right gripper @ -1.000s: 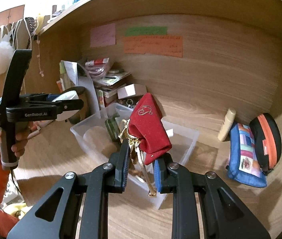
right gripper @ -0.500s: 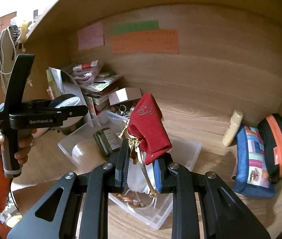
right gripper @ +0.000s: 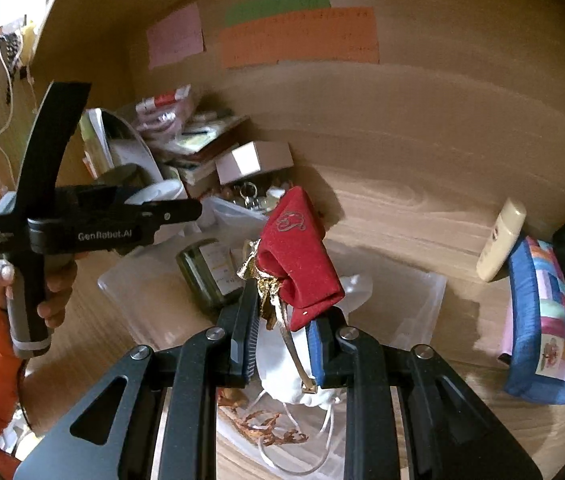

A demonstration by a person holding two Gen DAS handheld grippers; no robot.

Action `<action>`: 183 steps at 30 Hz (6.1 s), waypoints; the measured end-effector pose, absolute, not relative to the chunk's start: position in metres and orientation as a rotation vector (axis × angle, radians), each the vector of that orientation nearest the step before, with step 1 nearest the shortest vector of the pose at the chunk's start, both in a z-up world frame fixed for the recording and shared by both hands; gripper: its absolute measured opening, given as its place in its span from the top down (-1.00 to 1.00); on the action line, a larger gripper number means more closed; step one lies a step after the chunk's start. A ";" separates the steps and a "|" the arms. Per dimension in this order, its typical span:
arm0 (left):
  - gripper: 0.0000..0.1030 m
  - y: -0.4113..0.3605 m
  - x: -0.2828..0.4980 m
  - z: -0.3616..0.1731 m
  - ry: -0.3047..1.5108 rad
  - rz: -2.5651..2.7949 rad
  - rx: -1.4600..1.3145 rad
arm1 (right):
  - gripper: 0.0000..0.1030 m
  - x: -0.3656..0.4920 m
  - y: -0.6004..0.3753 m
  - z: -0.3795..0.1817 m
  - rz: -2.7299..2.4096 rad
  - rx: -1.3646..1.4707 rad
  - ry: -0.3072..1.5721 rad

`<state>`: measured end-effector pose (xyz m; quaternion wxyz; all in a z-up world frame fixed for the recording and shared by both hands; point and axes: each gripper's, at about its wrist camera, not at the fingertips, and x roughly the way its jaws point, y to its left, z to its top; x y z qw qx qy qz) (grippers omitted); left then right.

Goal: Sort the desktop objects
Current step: 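Carry the white container and red pouch over the clear box, then open both grippers to drop the container and pouch into the box, then grasp the white seashell with the left gripper while the right gripper grasps the blue card packet, then carry the seashell and blue card packet over the clear box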

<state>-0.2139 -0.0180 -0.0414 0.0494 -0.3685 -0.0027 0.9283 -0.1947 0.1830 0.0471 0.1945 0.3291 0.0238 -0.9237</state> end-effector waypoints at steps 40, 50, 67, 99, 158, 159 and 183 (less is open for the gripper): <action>-0.28 0.004 -0.215 -0.052 0.168 2.809 -1.094 | 0.07 -0.211 0.166 0.018 -2.604 1.065 0.203; -0.56 -0.002 -0.200 -0.036 0.148 2.845 -1.044 | -0.49 -0.203 0.171 0.031 -2.670 0.998 0.222; -0.89 -0.018 -0.145 -0.001 0.135 2.925 -0.945 | -0.66 -0.175 0.176 0.061 -2.743 0.907 0.234; -0.90 -0.029 -0.026 -0.067 0.080 2.836 -1.133 | -0.95 -0.061 0.144 0.014 -2.530 0.935 0.451; 0.66 -0.006 0.013 -0.120 0.054 2.701 -1.257 | 0.51 -0.057 0.139 -0.026 -2.280 1.071 0.274; 0.68 -0.008 0.012 -0.120 0.048 2.708 -1.260 | 0.51 -0.058 0.140 -0.025 -2.286 1.069 0.269; 0.68 -0.020 0.003 -0.085 0.035 2.776 -1.116 | 0.51 -0.066 0.160 0.014 -2.399 0.983 0.191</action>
